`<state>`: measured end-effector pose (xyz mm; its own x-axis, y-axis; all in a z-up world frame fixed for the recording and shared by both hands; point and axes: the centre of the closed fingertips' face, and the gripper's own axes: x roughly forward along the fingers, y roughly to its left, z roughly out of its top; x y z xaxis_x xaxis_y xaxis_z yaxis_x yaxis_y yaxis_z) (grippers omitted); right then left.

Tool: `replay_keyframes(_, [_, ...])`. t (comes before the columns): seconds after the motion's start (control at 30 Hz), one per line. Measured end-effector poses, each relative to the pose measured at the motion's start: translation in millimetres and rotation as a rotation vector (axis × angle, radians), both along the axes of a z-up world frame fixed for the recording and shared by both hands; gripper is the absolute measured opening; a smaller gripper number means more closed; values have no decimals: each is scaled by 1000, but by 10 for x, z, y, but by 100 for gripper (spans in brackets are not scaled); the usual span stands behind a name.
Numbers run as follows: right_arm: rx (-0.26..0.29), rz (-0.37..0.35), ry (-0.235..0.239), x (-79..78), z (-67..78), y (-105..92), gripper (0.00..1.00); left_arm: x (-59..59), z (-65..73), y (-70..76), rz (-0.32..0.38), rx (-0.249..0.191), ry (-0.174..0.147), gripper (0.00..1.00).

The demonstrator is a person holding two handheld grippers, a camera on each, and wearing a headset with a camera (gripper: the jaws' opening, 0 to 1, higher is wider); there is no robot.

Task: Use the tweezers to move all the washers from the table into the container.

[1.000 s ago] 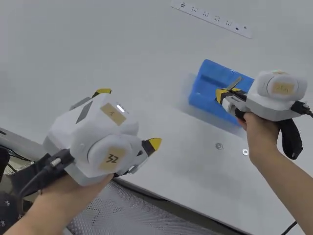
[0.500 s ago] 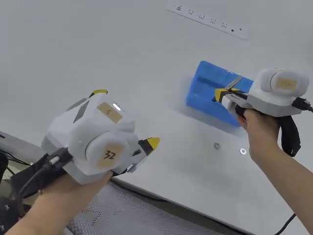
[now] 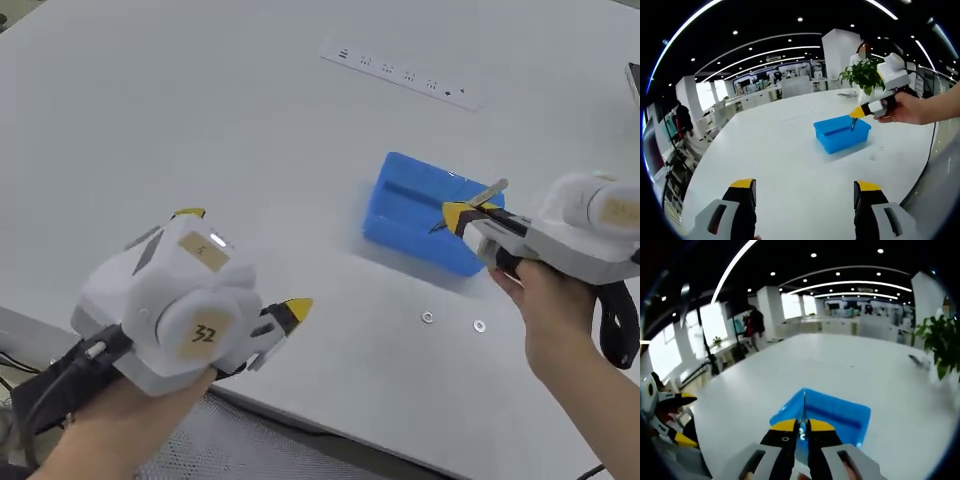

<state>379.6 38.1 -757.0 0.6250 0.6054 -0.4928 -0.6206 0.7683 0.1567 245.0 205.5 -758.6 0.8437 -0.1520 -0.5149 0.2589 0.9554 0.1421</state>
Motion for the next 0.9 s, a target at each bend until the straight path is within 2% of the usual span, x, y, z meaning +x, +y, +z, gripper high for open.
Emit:
replay_keyframes(0.17, [-5, -5, -1, -205, -32, -90, 4, -3, 2, -15, -7, 1, -2, 81])
replay_keyframes(0.3, [-16, -13, 25, -369, -104, -160, 4, -5, -3, -25, -12, 6, -1, 81])
replay_keyframes(0.43, [-40, -13, 55, -515, -241, -182, 4, -6, -10, -19, -10, 5, 2, 81])
replay_keyframes(0.73, [-75, -32, 98, -644, -445, -259, 4, -10, -17, -24, -16, 13, 7, 81])
replay_keyframes(0.9, [-78, -41, 112, -611, -550, -301, 4, -9, -25, -24, -18, 16, 9, 81])
